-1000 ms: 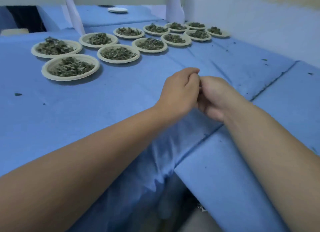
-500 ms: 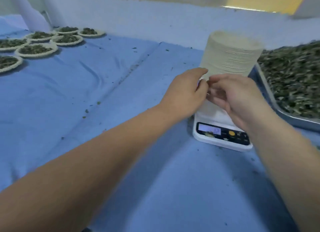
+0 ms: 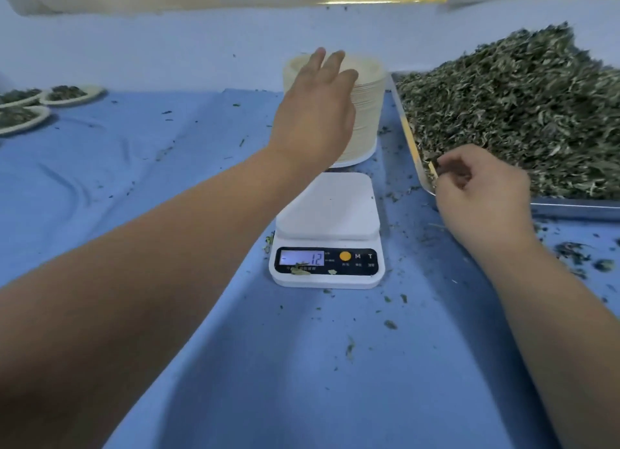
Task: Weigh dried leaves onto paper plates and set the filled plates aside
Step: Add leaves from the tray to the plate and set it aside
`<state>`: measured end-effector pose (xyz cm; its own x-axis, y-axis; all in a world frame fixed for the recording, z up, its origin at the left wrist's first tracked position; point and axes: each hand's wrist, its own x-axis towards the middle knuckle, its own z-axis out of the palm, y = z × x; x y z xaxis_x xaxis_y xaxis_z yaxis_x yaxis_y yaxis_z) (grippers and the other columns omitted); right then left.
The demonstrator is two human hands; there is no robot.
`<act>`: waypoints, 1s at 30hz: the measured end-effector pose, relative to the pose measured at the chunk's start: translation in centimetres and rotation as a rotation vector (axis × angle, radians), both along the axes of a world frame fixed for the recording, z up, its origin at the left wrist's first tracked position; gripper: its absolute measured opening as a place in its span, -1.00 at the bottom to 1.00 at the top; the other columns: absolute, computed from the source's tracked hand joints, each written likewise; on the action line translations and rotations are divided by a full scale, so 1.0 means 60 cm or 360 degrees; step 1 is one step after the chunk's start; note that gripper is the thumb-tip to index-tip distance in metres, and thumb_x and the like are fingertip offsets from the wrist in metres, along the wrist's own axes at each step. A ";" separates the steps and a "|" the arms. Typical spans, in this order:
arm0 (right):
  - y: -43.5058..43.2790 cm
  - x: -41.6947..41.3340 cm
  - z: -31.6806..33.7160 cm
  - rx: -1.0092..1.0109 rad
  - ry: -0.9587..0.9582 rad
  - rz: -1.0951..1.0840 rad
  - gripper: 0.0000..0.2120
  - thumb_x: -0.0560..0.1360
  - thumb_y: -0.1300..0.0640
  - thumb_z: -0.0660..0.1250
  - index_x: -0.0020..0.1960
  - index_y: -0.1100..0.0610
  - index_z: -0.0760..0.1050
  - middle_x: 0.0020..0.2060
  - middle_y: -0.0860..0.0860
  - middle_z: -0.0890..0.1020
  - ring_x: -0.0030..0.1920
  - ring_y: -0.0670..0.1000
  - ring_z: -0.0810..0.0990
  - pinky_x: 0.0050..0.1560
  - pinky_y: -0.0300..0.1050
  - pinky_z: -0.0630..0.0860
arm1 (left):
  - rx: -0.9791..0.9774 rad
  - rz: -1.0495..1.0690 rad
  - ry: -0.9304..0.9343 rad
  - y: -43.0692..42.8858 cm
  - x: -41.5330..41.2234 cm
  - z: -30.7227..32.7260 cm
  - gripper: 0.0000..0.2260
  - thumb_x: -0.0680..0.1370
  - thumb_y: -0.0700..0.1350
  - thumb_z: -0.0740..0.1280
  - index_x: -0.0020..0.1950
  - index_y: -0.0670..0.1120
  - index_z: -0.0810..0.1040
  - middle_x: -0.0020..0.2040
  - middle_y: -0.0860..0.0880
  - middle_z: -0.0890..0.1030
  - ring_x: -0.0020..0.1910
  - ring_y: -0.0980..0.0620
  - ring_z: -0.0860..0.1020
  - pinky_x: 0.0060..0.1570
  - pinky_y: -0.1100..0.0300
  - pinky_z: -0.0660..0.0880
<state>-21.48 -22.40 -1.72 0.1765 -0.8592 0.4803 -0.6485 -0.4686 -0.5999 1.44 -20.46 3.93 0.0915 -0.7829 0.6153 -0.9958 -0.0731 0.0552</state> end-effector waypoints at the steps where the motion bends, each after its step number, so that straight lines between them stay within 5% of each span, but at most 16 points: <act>1: 0.001 0.002 0.000 -0.0019 0.0090 0.0009 -0.78 0.56 0.11 0.25 0.16 0.05 0.58 -0.14 0.00 0.65 -0.25 0.03 0.58 -0.09 -0.04 0.56 | 0.0056 0.0036 -0.0066 -0.010 0.004 0.006 -0.65 0.70 -0.18 0.09 0.47 -0.13 0.44 0.63 -0.08 0.26 0.65 -0.12 0.09 0.47 0.02 0.28; 4: 0.003 0.010 -0.003 -0.0024 0.0328 0.0040 -0.82 0.58 0.09 0.24 0.10 0.09 0.56 -0.26 0.04 0.62 -0.33 0.09 0.53 -0.11 0.00 0.48 | 0.0186 0.0083 -0.0209 -0.025 0.007 0.019 -0.74 0.66 -0.25 0.10 0.25 -0.16 0.51 0.35 -0.13 0.51 0.47 -0.17 0.35 0.23 -0.05 0.44; 7: 0.007 0.018 -0.001 0.0052 0.0374 0.0052 -0.84 0.59 0.08 0.23 0.08 0.08 0.55 -0.27 0.02 0.62 -0.32 0.08 0.53 0.03 0.07 0.49 | 0.0253 0.0127 -0.0269 -0.026 0.008 0.030 -0.87 0.61 -0.30 0.12 0.01 -0.10 0.39 0.00 -0.12 0.50 0.00 -0.18 0.45 -0.17 -0.03 0.33; 14: 0.014 0.023 0.004 0.0094 0.0375 0.0055 -0.79 0.59 0.08 0.24 0.16 0.09 0.55 -0.14 0.04 0.65 -0.18 0.14 0.57 0.12 0.20 0.53 | 0.0403 0.0080 -0.0626 -0.033 0.026 0.059 -0.84 0.53 -0.39 0.18 -0.08 -0.13 0.33 -0.29 -0.07 0.25 -0.19 -0.17 0.35 -0.23 0.00 0.26; 25: 0.015 0.024 0.006 0.0125 0.0312 0.0052 -0.81 0.57 0.08 0.25 0.13 0.07 0.56 -0.15 0.03 0.65 -0.15 0.15 0.58 0.10 0.17 0.54 | 0.0377 -0.0003 -0.0785 -0.041 0.033 0.076 -0.87 0.49 -0.39 0.19 -0.06 -0.19 0.43 -0.33 -0.09 0.25 -0.30 -0.18 0.39 -0.32 0.02 0.24; 30: 0.017 0.025 0.006 0.0125 0.0289 0.0050 -0.78 0.56 0.09 0.25 0.16 0.08 0.57 -0.13 0.02 0.66 -0.11 0.14 0.59 0.11 0.16 0.54 | 0.0314 -0.0089 -0.0889 -0.048 0.039 0.074 -0.72 0.56 -0.33 0.18 0.27 -0.21 0.38 -0.36 -0.09 0.24 -0.44 -0.06 0.18 -0.41 0.08 0.08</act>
<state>-19.99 -21.37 -1.38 0.2814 -0.8855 0.3697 -0.7354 -0.4465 -0.5097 3.77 -23.35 8.36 -0.2491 -0.8816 0.4008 -0.8726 0.0248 -0.4877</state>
